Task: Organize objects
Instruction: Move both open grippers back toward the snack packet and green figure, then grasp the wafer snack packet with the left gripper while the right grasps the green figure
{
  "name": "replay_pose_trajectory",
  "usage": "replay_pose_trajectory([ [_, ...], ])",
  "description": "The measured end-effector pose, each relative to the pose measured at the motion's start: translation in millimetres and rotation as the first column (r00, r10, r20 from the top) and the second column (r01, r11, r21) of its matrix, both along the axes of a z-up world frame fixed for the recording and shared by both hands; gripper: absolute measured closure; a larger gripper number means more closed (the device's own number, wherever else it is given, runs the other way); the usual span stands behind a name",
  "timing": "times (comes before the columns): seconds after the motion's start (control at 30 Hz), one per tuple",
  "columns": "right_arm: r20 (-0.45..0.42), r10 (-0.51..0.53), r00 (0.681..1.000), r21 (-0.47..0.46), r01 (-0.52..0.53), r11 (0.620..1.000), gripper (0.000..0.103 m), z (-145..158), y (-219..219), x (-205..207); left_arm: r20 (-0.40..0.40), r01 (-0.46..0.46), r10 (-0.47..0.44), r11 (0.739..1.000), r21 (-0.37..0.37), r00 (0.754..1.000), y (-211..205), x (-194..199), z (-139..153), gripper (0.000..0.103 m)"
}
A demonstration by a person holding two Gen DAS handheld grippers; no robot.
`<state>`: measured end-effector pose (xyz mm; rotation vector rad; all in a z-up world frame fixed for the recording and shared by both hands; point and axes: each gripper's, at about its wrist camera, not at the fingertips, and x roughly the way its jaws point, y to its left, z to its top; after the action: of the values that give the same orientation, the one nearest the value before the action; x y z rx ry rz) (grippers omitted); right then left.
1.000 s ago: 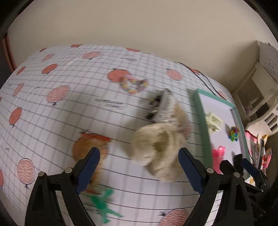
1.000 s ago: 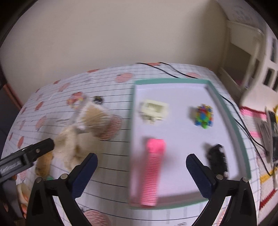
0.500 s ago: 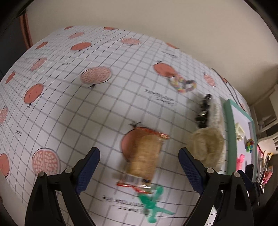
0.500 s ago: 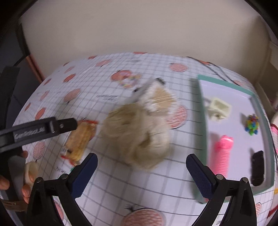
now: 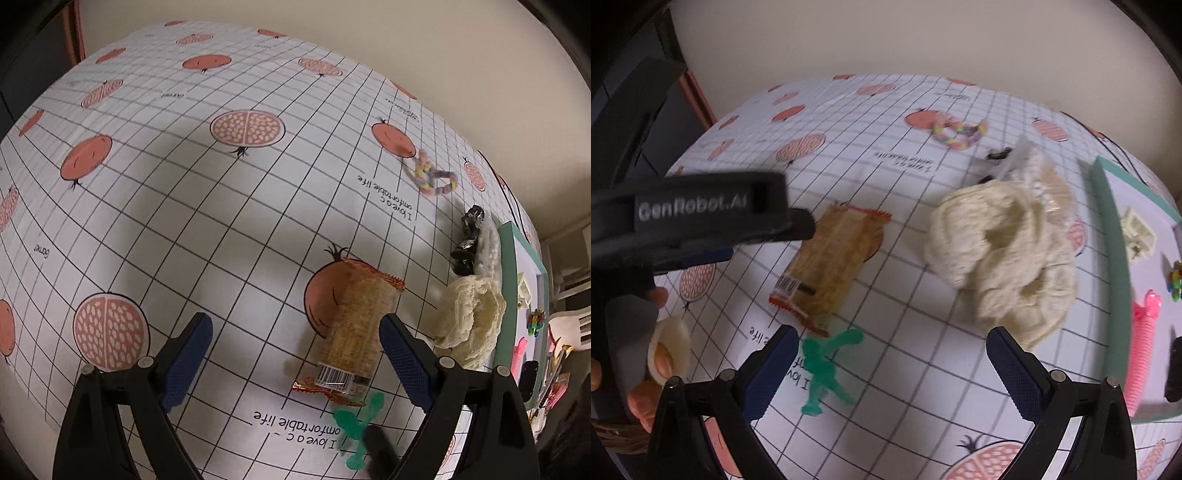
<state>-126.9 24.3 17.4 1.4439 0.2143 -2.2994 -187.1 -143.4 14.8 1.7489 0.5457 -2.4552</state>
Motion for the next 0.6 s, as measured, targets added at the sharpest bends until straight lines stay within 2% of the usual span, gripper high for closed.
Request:
replay_pose_trajectory([
  [0.2,0.036,0.017,0.999,0.025,-0.018,1.0,0.0,-9.2,-5.0,1.3,0.025,0.024,-0.024,0.999,-0.021,0.999,1.6,-1.4,-4.4,0.011],
  [0.37,0.061,0.028,0.998,0.048,-0.031,0.998,0.0,-13.7,-3.0,1.4,0.025,0.052,-0.053,0.999,0.009,0.998,8.3,-1.9,-3.7,0.011],
  [0.6,0.053,0.028,0.998,0.054,-0.031,0.998,0.0,-11.1,1.3,1.8,0.041,0.103,-0.101,0.994,-0.031,0.994,22.4,-1.3,-4.9,0.011],
])
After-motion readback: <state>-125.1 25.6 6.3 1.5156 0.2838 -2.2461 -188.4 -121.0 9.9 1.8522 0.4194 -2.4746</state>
